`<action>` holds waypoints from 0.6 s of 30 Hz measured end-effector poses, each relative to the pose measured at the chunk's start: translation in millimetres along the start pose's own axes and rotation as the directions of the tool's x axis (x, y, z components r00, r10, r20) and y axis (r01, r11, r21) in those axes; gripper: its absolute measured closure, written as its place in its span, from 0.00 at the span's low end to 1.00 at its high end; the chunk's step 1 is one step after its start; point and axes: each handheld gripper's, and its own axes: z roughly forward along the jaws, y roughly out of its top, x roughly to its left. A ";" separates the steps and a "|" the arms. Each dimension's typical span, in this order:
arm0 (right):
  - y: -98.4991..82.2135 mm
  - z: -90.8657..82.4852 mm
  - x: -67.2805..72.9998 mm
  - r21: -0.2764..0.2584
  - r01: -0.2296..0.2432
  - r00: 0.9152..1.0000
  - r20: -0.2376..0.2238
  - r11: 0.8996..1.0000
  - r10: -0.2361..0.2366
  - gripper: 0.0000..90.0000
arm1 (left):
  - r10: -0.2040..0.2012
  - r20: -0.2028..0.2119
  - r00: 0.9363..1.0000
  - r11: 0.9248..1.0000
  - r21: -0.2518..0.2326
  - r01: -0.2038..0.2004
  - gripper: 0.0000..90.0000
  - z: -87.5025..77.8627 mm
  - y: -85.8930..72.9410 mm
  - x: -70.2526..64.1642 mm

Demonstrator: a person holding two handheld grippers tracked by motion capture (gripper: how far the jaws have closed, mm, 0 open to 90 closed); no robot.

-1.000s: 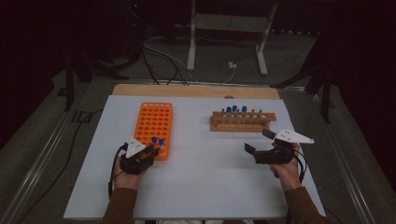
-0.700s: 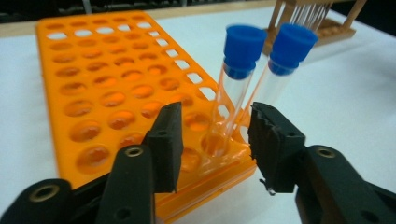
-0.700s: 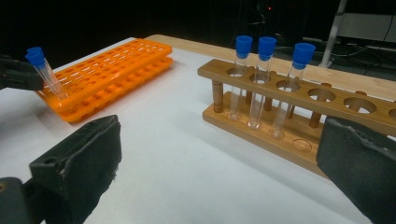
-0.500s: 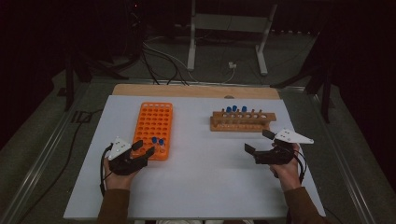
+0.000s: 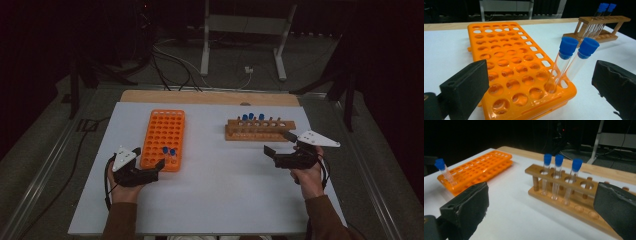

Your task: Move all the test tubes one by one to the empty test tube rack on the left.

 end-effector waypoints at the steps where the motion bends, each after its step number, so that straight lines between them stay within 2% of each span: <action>1: 2.8 1.2 -1.2 0.001 -0.001 1.000 0.004 1.000 0.001 0.00 | 0.000 0.003 1.000 1.000 -0.003 0.000 0.01 -0.3 -0.4 0.0; 4: 10.8 5.5 -5.4 -0.002 -0.006 1.000 0.019 1.000 0.006 0.00 | -0.016 0.000 1.000 1.000 -0.011 0.016 0.01 0.7 -3.3 0.7; 7: 17.5 10.5 -10.2 -0.015 -0.042 0.999 0.020 0.999 0.043 0.01 | -0.020 -0.010 1.000 1.000 -0.020 0.020 0.01 -0.1 -3.7 1.8; 13: 24.7 26.2 -18.5 -0.006 -0.057 0.998 0.041 0.998 0.057 0.01 | -0.034 -0.024 0.999 0.999 -0.041 0.033 0.01 -2.8 -3.8 4.8; 18: 27.2 38.4 -22.7 0.013 -0.055 0.995 0.081 0.998 0.054 0.05 | -0.047 -0.030 0.998 0.998 -0.043 0.045 0.01 -3.1 -4.7 7.3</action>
